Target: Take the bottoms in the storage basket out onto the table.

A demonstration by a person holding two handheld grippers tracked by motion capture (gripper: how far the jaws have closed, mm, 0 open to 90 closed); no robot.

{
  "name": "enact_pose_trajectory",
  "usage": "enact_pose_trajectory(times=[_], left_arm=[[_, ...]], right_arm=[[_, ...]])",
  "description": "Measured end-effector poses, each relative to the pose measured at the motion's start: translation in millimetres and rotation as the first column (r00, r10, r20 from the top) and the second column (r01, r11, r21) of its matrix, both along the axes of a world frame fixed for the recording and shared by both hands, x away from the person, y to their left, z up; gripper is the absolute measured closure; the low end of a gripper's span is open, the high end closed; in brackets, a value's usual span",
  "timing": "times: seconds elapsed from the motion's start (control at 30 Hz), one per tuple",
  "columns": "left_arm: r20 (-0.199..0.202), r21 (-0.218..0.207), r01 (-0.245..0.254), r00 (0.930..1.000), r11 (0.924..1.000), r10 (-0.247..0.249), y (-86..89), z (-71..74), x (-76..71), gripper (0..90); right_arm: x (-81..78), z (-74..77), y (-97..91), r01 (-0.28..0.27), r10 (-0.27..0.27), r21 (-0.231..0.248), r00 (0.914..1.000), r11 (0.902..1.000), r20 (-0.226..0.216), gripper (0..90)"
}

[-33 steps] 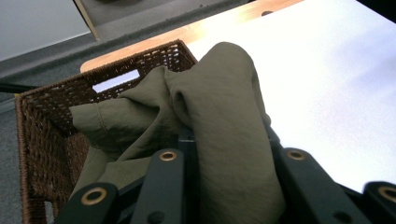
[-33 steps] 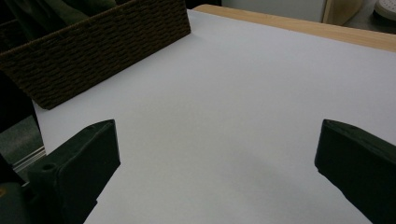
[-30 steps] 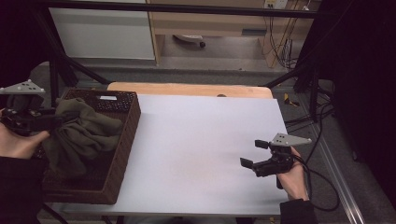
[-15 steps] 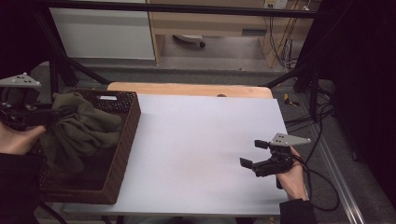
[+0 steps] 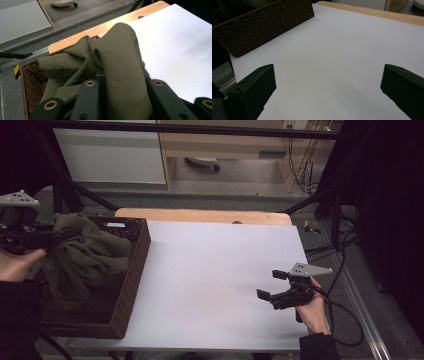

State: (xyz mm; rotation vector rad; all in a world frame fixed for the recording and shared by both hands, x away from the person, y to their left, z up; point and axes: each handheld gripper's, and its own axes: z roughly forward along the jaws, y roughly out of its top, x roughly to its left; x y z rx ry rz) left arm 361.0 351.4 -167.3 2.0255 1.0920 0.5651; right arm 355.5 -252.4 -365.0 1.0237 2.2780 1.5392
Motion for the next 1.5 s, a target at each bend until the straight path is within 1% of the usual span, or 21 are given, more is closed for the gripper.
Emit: enact_pose_trajectory(times=[0.1,0.27,0.67,1.0,1.13,1.23,1.43,1.5], left_arm=[[-0.001,-0.007,0.003,1.0,1.0,-0.003,-1.1,3.1,1.9,71.8],[-0.007,0.003,0.006,1.0,1.0,-0.006,-5.5,7.5,5.4,71.8],[0.0,0.019,0.025,0.9997,0.9995,-0.025,-18.6,15.3,10.0,71.9],[0.015,0.008,0.035,0.9993,0.9994,-0.035,-26.3,20.1,11.4,72.1],[0.016,0.009,0.045,0.9989,0.999,-0.045,-30.7,21.5,12.2,72.2],[0.016,0.017,0.057,0.9982,0.9982,-0.057,-35.0,22.7,12.1,72.2],[0.022,0.004,0.078,0.9967,0.9969,-0.078,-42.3,26.1,11.9,72.3],[0.019,0.007,0.083,0.9964,0.9965,-0.083,-45.1,26.5,12.6,72.3]], right_arm=[[0.1,-0.2,0.2,0.0,0.0,0.001,1.0,1.0,0.0,0.7],[0.0,-0.1,0.1,-0.001,0.001,-0.002,1.0,1.0,-0.001,0.6],[0.0,-0.3,-0.5,-0.001,0.001,-0.003,1.0,1.0,0.002,0.6],[0.0,-0.1,-0.7,0.0,0.0,-0.002,1.0,1.0,0.002,0.6],[0.0,-0.1,-0.6,-0.002,0.002,-0.001,1.0,1.0,0.002,0.6],[0.0,0.0,-0.9,0.0,0.0,-0.002,1.0,1.0,0.002,0.6],[0.1,-0.4,-0.4,-0.003,0.003,-0.004,1.0,1.0,0.001,0.6],[0.1,-0.3,-0.5,-0.003,0.003,-0.004,1.0,1.0,0.002,0.6]])
